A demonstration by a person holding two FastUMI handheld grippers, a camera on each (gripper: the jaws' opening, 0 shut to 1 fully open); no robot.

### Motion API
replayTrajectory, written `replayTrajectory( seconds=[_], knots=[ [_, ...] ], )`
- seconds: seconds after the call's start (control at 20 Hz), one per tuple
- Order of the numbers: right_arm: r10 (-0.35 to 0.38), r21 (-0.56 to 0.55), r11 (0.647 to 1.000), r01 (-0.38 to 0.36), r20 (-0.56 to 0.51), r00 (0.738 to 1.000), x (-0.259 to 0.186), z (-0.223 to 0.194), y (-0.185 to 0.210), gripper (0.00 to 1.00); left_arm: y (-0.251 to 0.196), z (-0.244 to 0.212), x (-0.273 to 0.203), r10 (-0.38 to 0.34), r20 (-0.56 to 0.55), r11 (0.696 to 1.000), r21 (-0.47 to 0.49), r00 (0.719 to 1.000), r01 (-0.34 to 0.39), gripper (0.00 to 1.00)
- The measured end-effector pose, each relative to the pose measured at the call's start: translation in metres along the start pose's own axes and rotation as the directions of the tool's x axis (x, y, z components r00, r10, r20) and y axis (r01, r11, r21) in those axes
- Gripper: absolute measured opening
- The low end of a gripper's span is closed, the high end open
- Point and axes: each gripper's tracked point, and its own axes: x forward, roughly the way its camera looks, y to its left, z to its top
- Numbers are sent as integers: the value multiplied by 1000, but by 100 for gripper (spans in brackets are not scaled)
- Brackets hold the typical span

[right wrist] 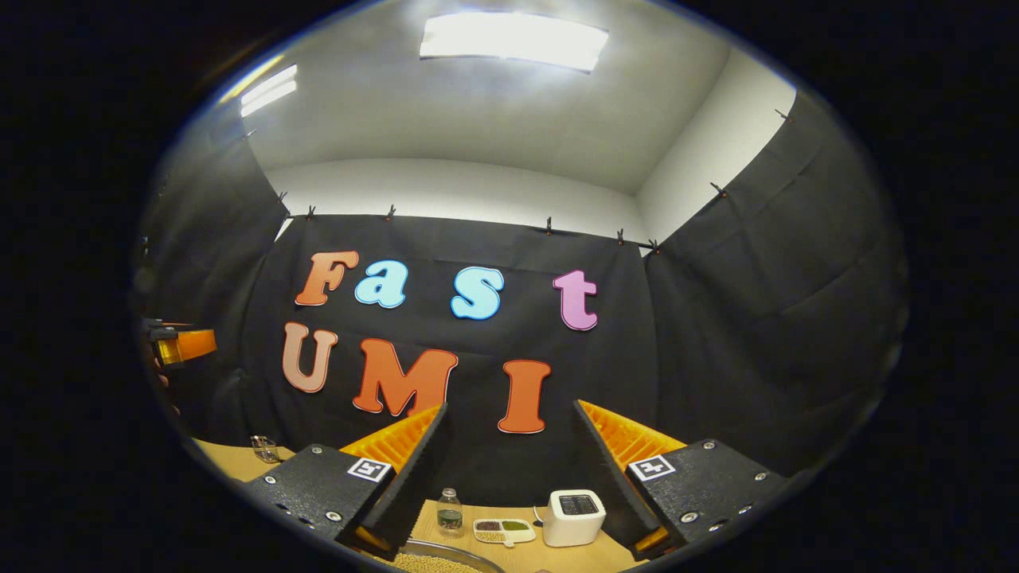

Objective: First push the handle of the pot to place it horizontally, then grasp the pot with both hands and set it on the induction cooktop.

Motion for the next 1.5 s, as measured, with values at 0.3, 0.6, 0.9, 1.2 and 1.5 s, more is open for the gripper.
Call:
replayTrajectory(
  seconds=[0.3, 0.6, 0.9, 1.2, 1.5],
  knots=[
    [-3, -2, 1000, 3, -66, 998, 1, -25, 4, 93, 11, -3, 0, 24, 8, 1000, 6, 1000, -24, 98],
    [-8, -8, 1000, 7, -109, 994, -3, -50, 3, 94, 11, -16, 4, 14, -19, 1000, -3, 1000, -14, 93],
    [-29, 2, 1000, 30, -171, 985, -11, -80, -8, 95, 11, -19, 3, 16, -27, 1000, 8, 1000, -16, 97],
    [-21, 80, 996, 51, -339, 941, -29, -131, -19, 89, 10, -30, 2, 21, -43, 1000, 16, 999, -20, 98],
    [65, 220, 974, 47, -474, 878, -54, -184, -12, 51, 17, -34, -2, 33, -46, 999, 7, 998, -33, 98]
  ],
)
